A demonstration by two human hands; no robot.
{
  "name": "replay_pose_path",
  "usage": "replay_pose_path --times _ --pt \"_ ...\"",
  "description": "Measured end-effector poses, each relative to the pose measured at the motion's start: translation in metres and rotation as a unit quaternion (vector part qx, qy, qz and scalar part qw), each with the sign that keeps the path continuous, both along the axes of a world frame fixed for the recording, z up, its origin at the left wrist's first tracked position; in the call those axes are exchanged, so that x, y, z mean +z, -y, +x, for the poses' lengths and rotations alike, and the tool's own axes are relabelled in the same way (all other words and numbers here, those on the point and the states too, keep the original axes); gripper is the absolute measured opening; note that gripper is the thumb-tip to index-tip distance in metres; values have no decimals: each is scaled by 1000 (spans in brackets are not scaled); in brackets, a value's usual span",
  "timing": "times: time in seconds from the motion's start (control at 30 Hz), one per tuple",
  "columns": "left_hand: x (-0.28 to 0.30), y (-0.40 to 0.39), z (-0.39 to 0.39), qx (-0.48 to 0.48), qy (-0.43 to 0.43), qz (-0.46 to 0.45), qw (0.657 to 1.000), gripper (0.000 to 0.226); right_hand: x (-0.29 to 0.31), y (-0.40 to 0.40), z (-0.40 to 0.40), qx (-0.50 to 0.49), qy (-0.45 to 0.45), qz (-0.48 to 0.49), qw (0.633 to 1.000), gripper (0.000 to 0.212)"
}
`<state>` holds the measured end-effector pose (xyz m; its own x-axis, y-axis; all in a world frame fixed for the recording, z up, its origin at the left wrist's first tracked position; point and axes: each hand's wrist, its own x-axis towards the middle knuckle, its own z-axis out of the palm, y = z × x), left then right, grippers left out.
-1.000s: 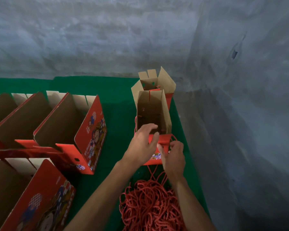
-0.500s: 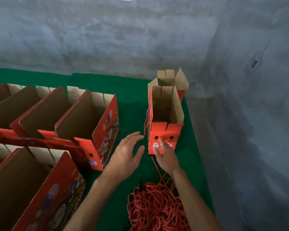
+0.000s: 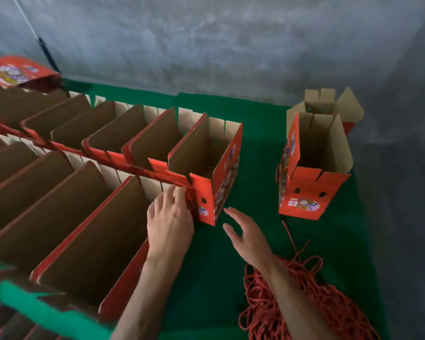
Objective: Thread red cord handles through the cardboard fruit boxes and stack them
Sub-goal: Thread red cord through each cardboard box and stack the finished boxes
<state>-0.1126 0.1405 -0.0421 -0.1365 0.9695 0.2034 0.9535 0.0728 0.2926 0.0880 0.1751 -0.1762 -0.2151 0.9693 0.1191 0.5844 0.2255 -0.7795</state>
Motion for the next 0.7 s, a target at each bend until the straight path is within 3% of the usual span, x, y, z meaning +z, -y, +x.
replay_pose_path --times 0.17,0.27,0.5,0.7 --pt "3 8 -20 71 41 -76 994 39 4 11 -34 32 -6 27 999 49" --pt "5 6 -25 42 50 -87 994 26 4 17 -28 23 -5 10 1000 48" --pt "7 7 22 -58 93 -129 986 24 -11 33 9 -23 0 -79 997 46" --pt "13 3 84 -133 139 -183 964 23 -26 52 36 -87 -35 -35 995 38"
